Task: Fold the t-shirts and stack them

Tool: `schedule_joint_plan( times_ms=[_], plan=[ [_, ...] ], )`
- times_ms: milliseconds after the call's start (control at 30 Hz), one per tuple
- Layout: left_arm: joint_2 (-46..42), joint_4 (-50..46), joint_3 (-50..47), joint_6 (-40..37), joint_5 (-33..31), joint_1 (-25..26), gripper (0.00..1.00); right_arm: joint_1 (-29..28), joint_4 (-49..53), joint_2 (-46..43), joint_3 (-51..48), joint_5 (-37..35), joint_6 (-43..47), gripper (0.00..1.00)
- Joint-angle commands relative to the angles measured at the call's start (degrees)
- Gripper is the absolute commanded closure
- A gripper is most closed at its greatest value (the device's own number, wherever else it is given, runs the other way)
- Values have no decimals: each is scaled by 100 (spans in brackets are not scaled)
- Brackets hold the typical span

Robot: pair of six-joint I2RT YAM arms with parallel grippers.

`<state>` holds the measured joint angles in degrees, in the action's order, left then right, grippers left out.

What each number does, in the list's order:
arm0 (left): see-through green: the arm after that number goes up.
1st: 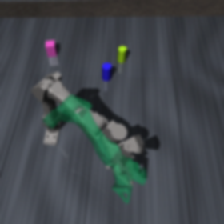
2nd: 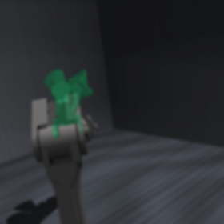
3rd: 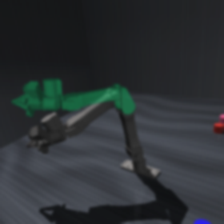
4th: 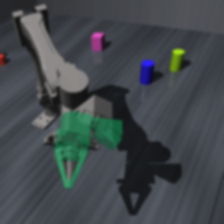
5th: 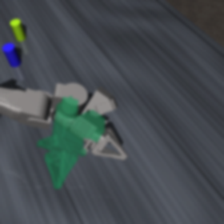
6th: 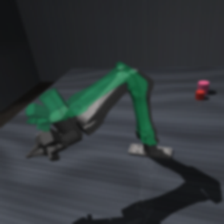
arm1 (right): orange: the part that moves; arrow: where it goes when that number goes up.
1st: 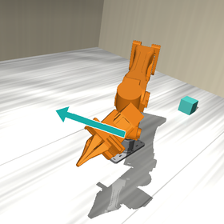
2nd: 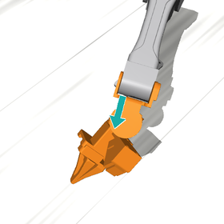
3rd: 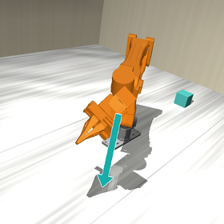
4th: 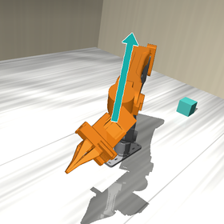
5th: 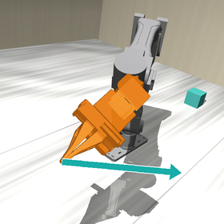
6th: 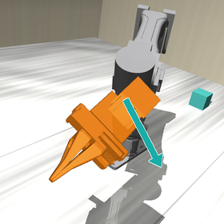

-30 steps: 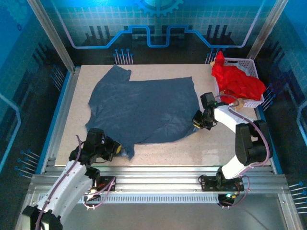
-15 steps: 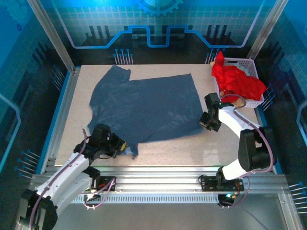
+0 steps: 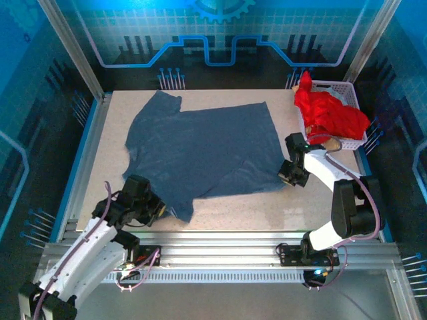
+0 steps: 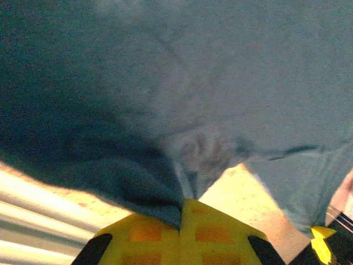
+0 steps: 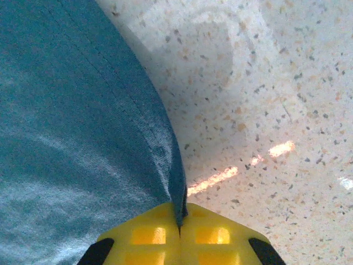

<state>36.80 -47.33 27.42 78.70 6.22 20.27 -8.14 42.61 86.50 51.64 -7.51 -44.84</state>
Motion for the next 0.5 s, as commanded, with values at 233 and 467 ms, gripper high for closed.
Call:
schedule_joint_plan(
  times_ms=[233, 467],
  plan=[
    [-94, -1669, 29, 13, -443, 56, 100, -92, 292, -543, -1006, 174, -201, 100],
    [416, -1479, 70, -161, -768, 56, 100, -131, 358, -504, -1002, 202, -167, 100]
  ],
)
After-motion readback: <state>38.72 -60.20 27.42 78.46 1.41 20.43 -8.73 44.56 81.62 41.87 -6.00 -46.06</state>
